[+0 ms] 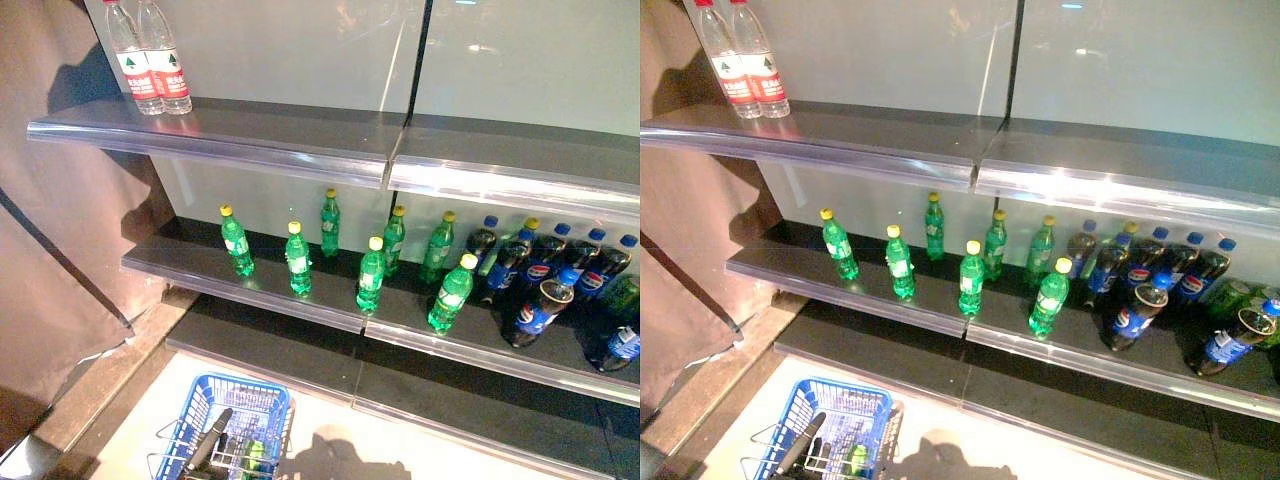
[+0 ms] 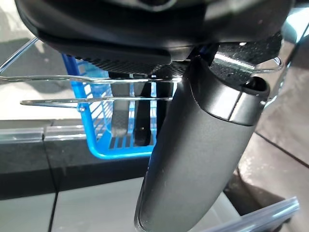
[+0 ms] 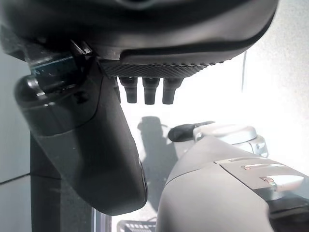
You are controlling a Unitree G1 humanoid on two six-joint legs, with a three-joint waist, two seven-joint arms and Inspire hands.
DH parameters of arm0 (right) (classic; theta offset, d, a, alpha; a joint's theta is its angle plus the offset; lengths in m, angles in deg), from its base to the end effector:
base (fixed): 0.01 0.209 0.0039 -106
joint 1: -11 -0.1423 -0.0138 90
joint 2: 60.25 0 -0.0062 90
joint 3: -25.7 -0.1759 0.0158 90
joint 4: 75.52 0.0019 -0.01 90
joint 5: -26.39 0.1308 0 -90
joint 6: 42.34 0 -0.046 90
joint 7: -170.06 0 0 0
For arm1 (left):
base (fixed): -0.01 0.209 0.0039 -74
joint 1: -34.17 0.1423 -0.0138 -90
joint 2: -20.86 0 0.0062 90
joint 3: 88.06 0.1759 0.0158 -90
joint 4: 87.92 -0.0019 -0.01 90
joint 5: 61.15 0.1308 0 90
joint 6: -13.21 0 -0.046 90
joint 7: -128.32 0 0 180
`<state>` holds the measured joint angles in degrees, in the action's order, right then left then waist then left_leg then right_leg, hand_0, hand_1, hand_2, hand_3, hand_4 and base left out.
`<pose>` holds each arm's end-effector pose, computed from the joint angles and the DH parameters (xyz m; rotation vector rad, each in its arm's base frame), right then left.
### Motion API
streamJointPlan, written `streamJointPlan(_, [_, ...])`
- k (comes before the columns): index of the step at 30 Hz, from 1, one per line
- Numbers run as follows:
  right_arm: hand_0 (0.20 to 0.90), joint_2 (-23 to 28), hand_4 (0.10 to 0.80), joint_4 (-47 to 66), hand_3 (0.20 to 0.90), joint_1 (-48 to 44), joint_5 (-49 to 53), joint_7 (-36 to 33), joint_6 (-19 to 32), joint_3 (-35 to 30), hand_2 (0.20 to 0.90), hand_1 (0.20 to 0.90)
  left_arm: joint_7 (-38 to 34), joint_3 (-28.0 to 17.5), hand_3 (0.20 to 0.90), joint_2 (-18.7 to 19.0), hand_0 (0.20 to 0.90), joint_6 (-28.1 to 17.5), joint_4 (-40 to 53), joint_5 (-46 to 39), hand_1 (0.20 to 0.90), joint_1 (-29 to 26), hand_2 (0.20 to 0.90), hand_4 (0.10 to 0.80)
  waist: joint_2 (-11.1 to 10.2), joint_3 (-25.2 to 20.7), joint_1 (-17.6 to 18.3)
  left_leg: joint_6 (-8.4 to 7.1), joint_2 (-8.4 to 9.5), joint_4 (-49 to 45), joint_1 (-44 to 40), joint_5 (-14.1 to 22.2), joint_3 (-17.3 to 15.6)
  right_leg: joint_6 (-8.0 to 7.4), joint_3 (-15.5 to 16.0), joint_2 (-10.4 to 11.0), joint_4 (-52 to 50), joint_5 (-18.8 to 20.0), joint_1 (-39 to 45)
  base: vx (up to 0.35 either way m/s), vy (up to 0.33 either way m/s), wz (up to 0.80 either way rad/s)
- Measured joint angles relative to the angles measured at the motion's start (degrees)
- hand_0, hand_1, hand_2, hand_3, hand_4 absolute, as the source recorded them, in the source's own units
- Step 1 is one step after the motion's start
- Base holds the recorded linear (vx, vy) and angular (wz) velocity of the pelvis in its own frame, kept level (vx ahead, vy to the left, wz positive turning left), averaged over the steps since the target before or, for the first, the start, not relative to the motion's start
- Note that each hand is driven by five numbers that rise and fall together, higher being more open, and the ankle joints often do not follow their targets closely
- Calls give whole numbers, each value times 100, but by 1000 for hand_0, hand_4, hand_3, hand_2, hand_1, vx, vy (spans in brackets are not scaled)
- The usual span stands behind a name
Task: Pick up the drink and place into the basket.
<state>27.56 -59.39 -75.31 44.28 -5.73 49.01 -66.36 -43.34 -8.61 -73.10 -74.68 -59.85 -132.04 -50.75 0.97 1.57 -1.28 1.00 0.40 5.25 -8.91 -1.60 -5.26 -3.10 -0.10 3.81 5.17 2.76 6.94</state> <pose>0.0367 -0.2346 -0.1035 0.1252 1.2632 -0.3389 0.0606 0.2350 -0.0959 -1.0615 0.7403 0.8091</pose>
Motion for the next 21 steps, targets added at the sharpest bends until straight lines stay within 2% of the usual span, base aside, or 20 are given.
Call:
streamJointPlan(11, [900,0,800,-1,900,22,-107,35,86,0,900,900,0,114,200,-6,300,111,-5,19,300,1,300,100,8,5,6,-1,0,0,-1,2,-18,0,-11,-1,-1,0,-6,19,-5,0])
streamJointPlan(21, [900,37,800,2,900,175,-216,183,437,-1,900,900,12,134,200,-30,300,106,-5,20,300,23,300,100,108,129,13,-24,1,-5,0,28,-22,-31,-26,-1,-2,-23,-13,50,1,0])
